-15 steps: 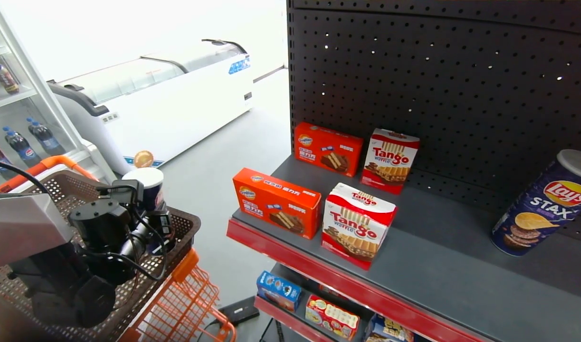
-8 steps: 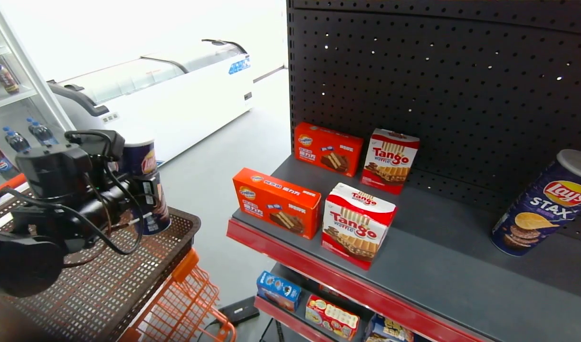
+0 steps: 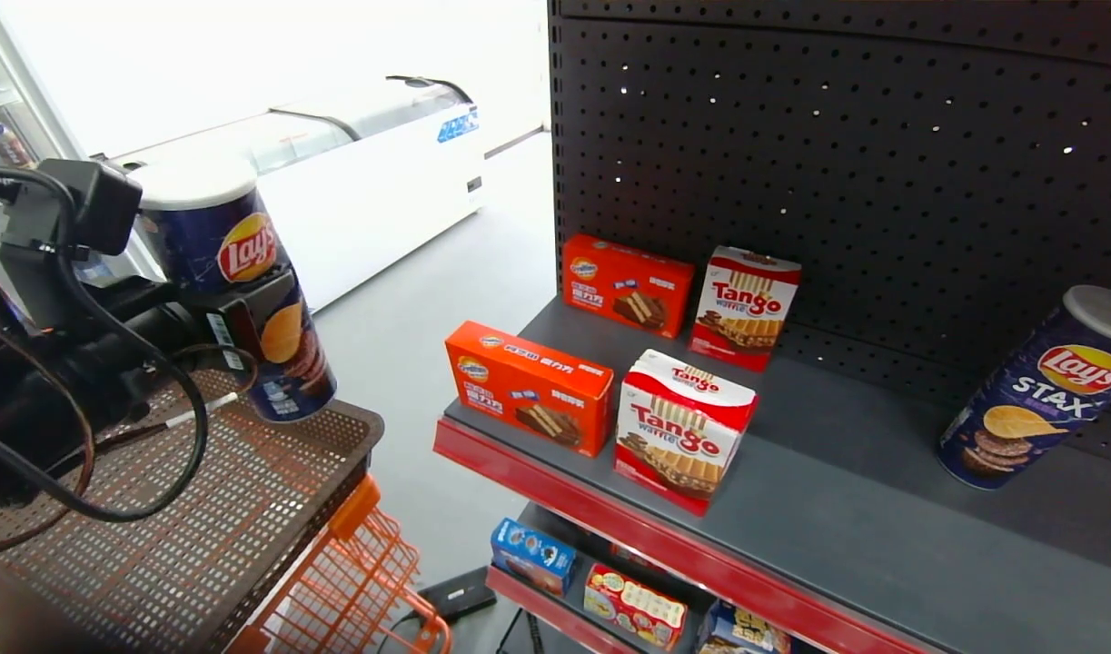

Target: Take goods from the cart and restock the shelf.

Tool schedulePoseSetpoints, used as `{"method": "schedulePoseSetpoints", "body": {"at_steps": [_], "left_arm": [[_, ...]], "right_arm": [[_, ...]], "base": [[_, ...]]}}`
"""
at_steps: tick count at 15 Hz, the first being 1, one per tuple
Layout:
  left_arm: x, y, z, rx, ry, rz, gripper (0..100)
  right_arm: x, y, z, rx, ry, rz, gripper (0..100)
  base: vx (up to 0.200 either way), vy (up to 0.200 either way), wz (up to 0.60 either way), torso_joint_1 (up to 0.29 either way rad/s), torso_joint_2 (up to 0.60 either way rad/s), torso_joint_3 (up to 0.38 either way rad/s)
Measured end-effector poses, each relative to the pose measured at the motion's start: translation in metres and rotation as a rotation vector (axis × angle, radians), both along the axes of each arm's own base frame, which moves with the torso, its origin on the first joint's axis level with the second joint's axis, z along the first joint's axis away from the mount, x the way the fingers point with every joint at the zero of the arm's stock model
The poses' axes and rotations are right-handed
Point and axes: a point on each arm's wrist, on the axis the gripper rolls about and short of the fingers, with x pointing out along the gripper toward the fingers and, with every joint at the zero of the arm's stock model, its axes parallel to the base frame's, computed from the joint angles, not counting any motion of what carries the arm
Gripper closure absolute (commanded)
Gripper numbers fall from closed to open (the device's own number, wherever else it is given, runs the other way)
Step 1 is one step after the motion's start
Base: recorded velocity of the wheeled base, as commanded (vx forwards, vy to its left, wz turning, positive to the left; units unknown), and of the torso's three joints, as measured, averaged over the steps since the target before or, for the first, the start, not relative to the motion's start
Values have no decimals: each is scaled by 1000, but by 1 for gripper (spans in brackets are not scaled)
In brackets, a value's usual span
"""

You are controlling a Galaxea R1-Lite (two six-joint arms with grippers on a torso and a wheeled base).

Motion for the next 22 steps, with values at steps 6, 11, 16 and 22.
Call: {"method": "schedulePoseSetpoints", "body": {"at_steps": [6,11,16,22], "left_arm": [[-36,-30,-11,-32,40,-348,100],[-51,-49,-6,-32,34,-464,100],[-59,-56,-10,-29,53,-514,100],[-61,-56,-19,-13,139,-585,100]], "right_arm": [[0,0,0,0,0,0,0],[0,0,0,0,0,0,0],[0,0,0,0,0,0,0],[0,0,0,0,0,1,0]], "base": [[0,0,0,0,0,0],[0,0,0,0,0,0],[0,0,0,0,0,0],[0,0,0,0,0,0]]}}
